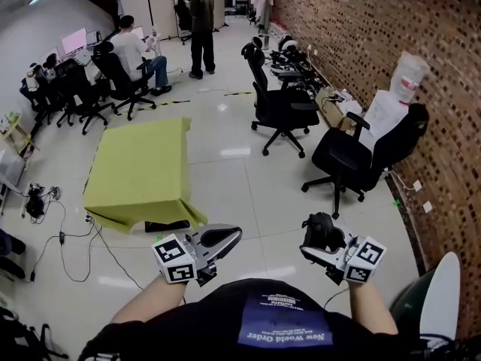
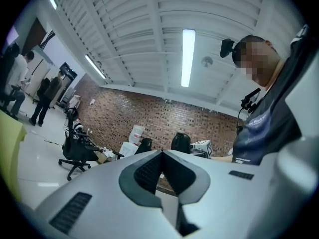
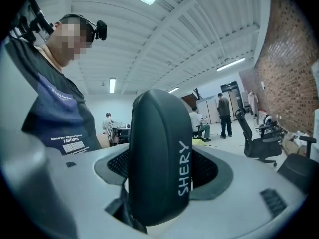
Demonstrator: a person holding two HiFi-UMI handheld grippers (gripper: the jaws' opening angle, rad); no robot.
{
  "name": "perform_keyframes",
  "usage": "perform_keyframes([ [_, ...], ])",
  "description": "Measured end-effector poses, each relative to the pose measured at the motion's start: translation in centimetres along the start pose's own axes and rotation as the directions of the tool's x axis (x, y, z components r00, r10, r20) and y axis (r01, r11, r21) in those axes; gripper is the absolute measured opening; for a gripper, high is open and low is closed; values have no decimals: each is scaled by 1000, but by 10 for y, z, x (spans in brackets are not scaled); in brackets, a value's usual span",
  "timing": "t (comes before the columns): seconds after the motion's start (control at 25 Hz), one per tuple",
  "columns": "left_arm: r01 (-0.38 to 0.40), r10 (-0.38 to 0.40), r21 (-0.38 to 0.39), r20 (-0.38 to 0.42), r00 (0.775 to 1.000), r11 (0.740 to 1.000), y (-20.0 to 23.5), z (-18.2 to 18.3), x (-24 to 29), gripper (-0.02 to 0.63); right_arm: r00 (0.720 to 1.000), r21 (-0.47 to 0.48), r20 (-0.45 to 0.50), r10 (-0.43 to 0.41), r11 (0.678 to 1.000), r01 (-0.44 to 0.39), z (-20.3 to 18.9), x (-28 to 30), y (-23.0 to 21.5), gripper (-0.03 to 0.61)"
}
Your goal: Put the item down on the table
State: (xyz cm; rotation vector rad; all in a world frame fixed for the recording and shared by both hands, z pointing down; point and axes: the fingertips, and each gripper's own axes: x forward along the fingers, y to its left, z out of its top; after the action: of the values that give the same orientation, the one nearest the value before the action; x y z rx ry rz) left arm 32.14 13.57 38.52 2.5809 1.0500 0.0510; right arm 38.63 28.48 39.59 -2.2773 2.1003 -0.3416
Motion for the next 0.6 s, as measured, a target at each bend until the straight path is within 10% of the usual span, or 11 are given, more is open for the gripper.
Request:
perform_keyframes([
  [0.36,-267,267,-5,66,961,964,100,34,-19,-6,971,-1,-39,234,972,-234,29,108,-101,319],
  [0.6,-461,457,-6,152,877,887,169,63,-9,-6,905,-33,-85,416,907,-420,51,179,-181,319],
])
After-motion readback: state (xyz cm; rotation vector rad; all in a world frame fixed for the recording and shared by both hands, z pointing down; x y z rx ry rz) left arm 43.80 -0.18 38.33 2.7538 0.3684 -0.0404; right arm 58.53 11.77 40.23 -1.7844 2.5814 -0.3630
